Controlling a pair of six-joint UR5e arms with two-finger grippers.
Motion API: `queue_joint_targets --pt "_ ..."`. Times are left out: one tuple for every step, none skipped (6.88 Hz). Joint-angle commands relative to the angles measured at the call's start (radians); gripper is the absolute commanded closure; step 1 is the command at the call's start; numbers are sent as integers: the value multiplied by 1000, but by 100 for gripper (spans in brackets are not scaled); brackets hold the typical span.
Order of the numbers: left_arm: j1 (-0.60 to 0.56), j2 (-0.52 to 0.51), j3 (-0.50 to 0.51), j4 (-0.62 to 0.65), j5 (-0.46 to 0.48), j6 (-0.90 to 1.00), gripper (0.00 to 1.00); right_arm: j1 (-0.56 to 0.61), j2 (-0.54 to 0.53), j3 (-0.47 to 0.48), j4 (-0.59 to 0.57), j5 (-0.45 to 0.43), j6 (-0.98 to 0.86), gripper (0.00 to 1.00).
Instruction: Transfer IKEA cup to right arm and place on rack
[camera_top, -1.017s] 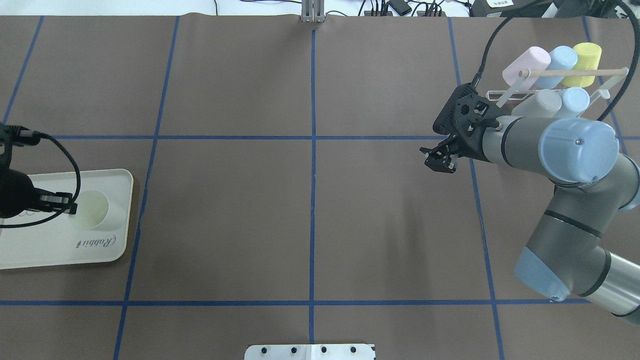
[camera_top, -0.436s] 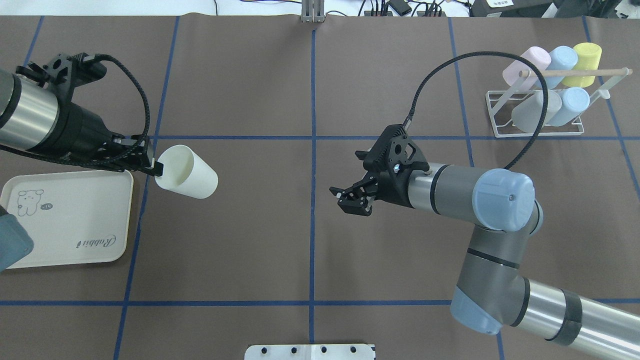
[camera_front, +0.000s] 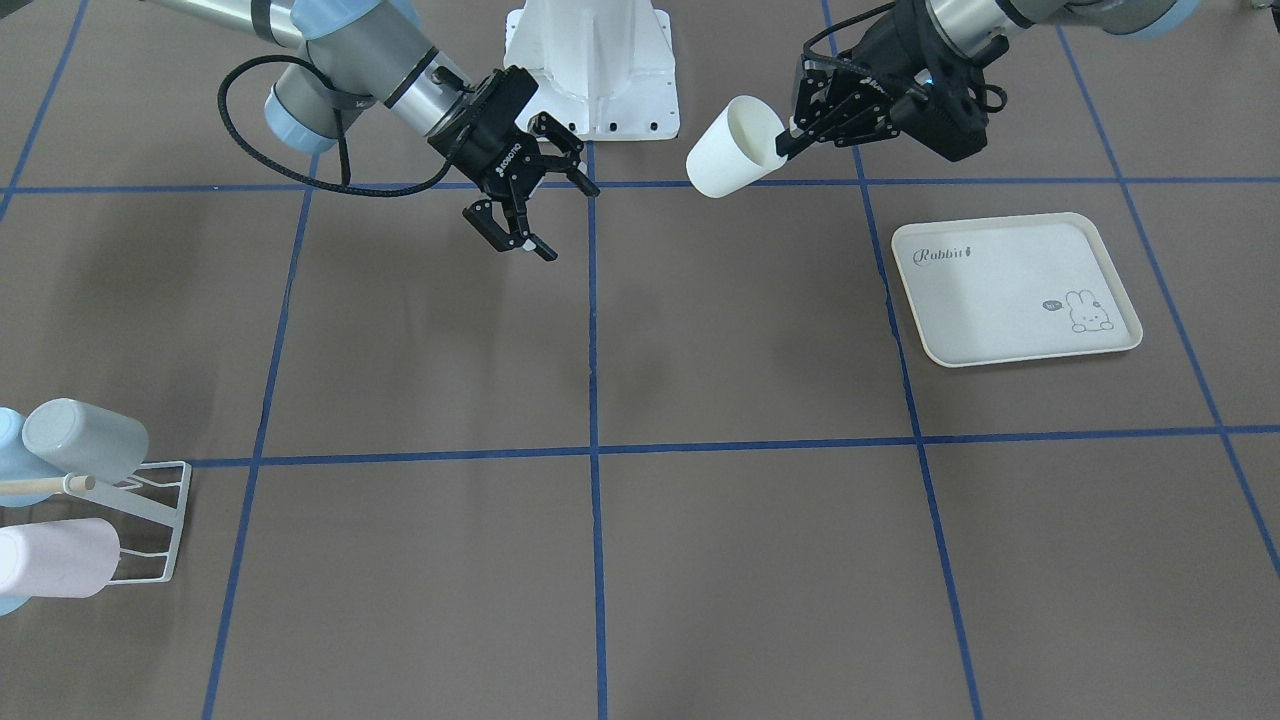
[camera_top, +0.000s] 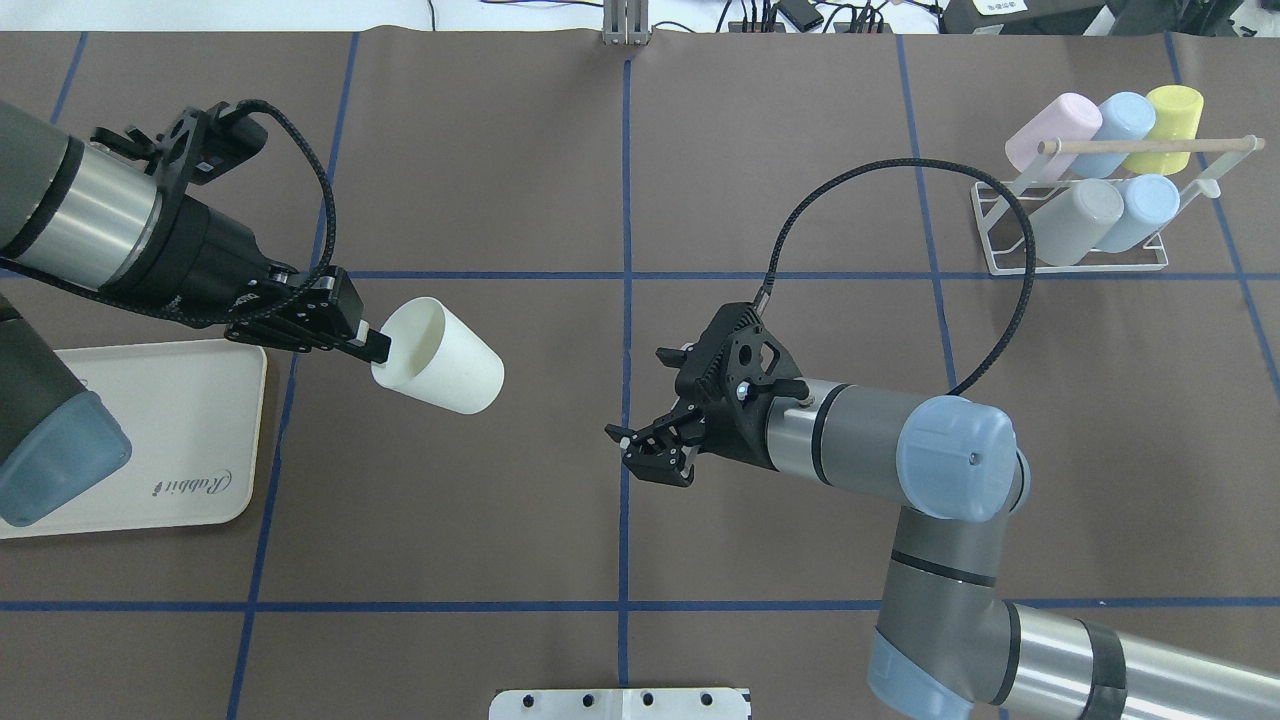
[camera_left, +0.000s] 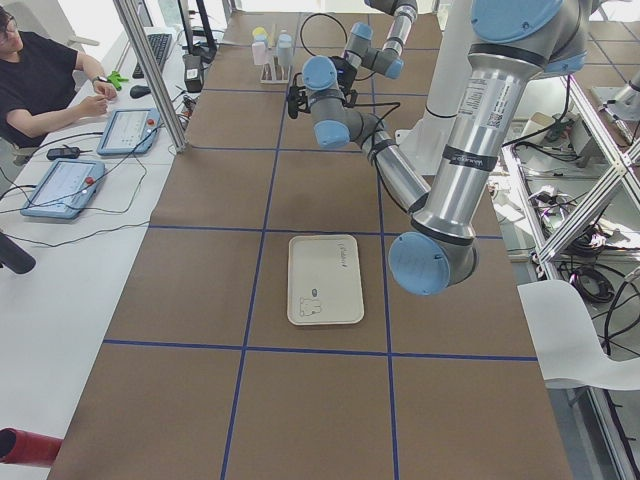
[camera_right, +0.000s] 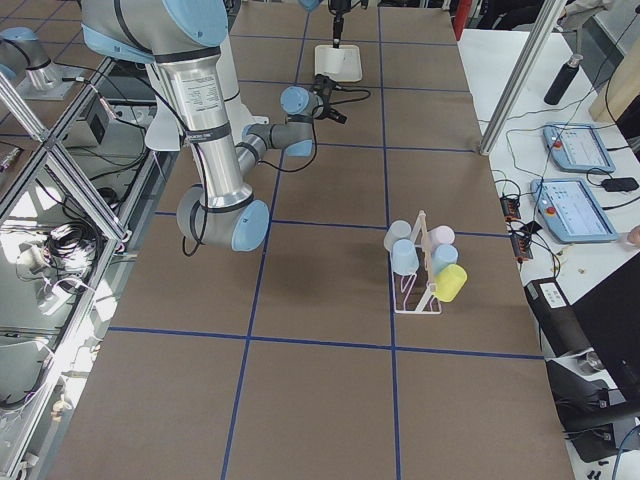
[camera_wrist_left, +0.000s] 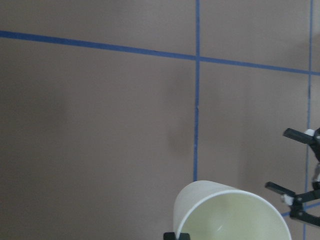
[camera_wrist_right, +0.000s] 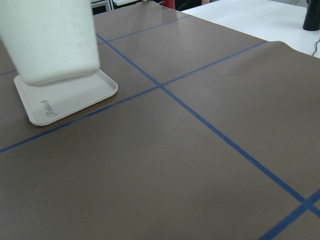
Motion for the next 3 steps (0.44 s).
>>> queue_joint_targets --pt "0 -9 88 -225 -41 -122 100 -34 1 -64 208 -3 -59 1" --pt "0 -18 131 -303 -43 -197 100 -46 1 -72 247 -3 -81 1" --pt "1 -46 198 -410 -44 -279 100 -49 3 -72 277 -4 -81 1"
